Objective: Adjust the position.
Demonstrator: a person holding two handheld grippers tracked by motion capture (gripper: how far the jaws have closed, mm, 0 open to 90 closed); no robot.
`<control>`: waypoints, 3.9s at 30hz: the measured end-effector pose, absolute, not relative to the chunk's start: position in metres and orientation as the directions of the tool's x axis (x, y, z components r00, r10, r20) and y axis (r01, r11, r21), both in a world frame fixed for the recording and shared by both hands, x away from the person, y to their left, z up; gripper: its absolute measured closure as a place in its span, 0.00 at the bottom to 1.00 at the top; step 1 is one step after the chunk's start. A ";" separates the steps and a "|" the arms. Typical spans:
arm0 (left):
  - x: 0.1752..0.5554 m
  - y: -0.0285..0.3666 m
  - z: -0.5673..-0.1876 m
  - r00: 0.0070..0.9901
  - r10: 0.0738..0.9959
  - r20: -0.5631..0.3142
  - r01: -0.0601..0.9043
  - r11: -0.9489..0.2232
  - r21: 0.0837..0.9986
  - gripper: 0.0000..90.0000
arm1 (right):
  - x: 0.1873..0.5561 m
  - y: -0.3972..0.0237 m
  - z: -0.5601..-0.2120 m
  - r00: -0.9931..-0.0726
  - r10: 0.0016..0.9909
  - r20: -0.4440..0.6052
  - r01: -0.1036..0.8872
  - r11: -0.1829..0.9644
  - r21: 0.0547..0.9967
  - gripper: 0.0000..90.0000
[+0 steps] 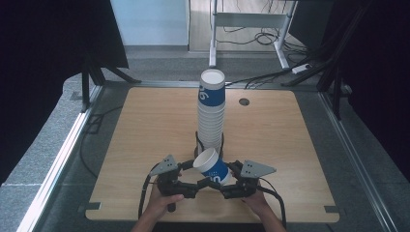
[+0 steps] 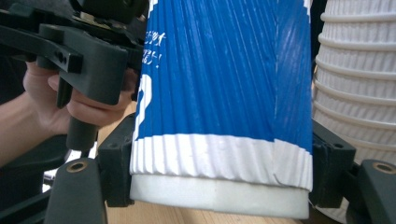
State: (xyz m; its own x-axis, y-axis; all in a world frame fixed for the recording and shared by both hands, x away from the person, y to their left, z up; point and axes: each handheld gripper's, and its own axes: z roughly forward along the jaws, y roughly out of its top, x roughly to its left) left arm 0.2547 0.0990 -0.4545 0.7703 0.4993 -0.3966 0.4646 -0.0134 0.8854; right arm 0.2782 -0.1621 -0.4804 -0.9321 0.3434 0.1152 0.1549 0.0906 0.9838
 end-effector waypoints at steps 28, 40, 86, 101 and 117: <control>0.269 0.091 -0.462 0.789 0.376 -0.485 0.494 0.080 0.866 0.21 | 0.274 -0.150 -0.486 -0.950 0.302 0.082 0.130 0.145 0.981 0.31; 0.265 0.091 -0.458 0.806 0.411 -0.427 0.452 0.040 0.891 0.21 | 0.274 -0.148 -0.486 -0.950 0.303 0.070 0.129 0.178 0.976 0.31; 0.257 0.103 -0.443 0.798 0.583 -0.150 0.295 -0.161 0.942 0.22 | 0.275 -0.157 -0.480 -0.943 0.328 0.061 0.165 0.297 0.940 0.19; 0.250 0.083 -0.446 0.810 0.586 0.026 0.240 -0.372 0.897 0.21 | 0.271 -0.147 -0.482 -0.949 0.314 0.031 0.144 0.344 0.928 0.18; 0.241 0.070 -0.446 0.850 0.518 0.097 0.185 -0.466 0.865 0.21 | 0.266 -0.133 -0.487 -0.953 0.302 -0.013 0.111 0.390 0.914 0.20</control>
